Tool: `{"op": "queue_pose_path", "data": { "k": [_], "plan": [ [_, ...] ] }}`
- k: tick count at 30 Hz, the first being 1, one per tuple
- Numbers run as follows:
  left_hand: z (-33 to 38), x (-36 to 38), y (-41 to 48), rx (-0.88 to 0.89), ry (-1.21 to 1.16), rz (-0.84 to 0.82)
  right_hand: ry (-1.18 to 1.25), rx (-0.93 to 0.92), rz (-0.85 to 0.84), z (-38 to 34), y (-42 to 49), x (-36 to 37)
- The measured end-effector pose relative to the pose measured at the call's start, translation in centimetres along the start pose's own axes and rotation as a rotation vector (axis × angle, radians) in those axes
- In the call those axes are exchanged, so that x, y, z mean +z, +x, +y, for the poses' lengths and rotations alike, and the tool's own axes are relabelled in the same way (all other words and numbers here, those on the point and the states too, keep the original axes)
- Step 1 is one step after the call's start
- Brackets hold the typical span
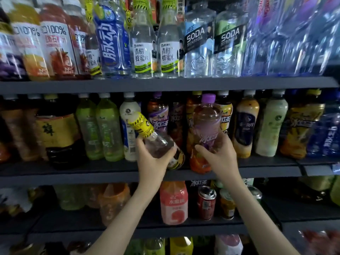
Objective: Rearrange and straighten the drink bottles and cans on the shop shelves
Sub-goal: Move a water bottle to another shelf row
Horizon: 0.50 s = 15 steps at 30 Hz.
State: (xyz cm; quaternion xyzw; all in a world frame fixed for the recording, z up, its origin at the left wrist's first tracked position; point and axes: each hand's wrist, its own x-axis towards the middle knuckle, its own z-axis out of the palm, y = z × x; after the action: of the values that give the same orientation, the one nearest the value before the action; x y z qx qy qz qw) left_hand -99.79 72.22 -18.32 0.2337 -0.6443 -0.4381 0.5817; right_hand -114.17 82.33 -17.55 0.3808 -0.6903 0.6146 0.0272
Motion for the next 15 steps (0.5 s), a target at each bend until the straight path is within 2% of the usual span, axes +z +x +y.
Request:
{"op": "queue_pose_path", "data": {
  "k": [6, 12, 15],
  "plan": [
    [1.8, -5.7, 0.7, 0.034, -0.068, 0.034, -0.034, 0.022, 0.009, -0.3, 0.7, 3.7],
    [3.3, -8.1, 0.9, 0.062, -0.015, 0.005, -0.325, -0.026, 0.017, -1.5, 0.3, 7.4],
    [3.7, -8.5, 0.6, 0.041, 0.02, -0.047, -0.349, 0.03, -0.012, -1.3, 0.0, 8.5]
  ]
}}
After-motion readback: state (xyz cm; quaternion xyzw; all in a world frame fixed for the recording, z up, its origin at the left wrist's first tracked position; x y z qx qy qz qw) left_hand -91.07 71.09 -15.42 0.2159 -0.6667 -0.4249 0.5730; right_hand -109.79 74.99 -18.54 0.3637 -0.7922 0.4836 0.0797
